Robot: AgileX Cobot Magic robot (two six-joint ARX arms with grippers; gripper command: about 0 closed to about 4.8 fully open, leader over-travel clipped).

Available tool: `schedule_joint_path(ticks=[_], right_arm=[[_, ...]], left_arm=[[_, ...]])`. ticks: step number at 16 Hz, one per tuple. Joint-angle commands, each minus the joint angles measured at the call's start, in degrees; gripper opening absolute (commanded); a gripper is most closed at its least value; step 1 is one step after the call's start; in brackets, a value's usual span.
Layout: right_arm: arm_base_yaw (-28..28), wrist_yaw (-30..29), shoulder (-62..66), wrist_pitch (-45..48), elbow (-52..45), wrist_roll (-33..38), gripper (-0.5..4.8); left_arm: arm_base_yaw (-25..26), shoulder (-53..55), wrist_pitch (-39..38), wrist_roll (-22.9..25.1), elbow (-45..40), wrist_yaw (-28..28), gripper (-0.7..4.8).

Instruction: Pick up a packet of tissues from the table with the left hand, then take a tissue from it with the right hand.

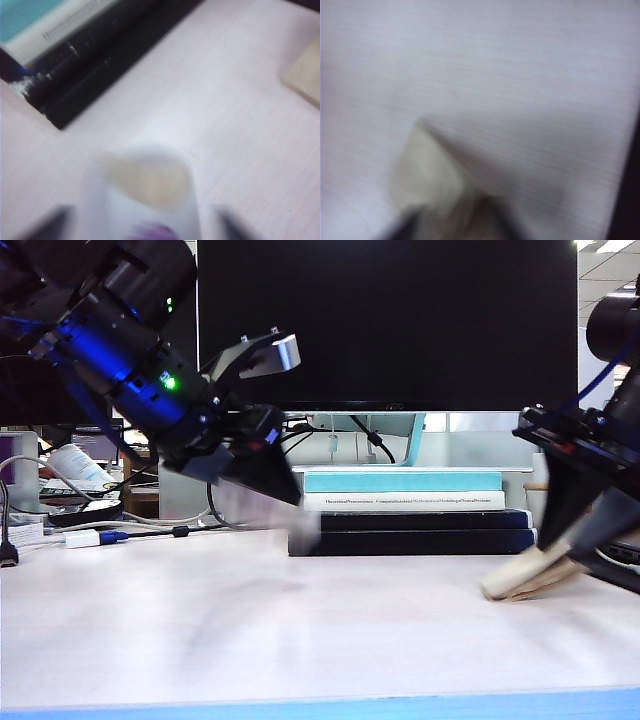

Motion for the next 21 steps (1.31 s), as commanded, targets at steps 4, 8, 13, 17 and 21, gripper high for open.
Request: schedule_joint_path(ticks=[4,8,13,17,21], right_arm=[[0.1,-0.9,-0.6,0.8,0.3,-0.2,3.12],[0.7,-3.1,-1.9,-1.3,0.5,0.2,3.12],[2.5,-5.4,-5.9,-0.9,0.6,-0.4,3.12],[3.6,-12.5,-6.7,-2.5,0.6,-2.0,3.12],[3.6,-11.0,-6.8,1.3,0.6,1.9,3.12]], left_arm=[[0.0,-0.2,3.1,-3.3,-0.2,-1.6,4.79],[0.0,-0.2,4.0,-5.2,-0.2,-1.8,4.79],[0.0,-0.3,5.2,-6.0,-0.2,-1.4,4.79],[-0.1,-0.6,6.0,-7.8,-0.2,-1.2,4.79],[-0.1,-1.1,6.4,-8.3,-0.2,-1.2,4.79]])
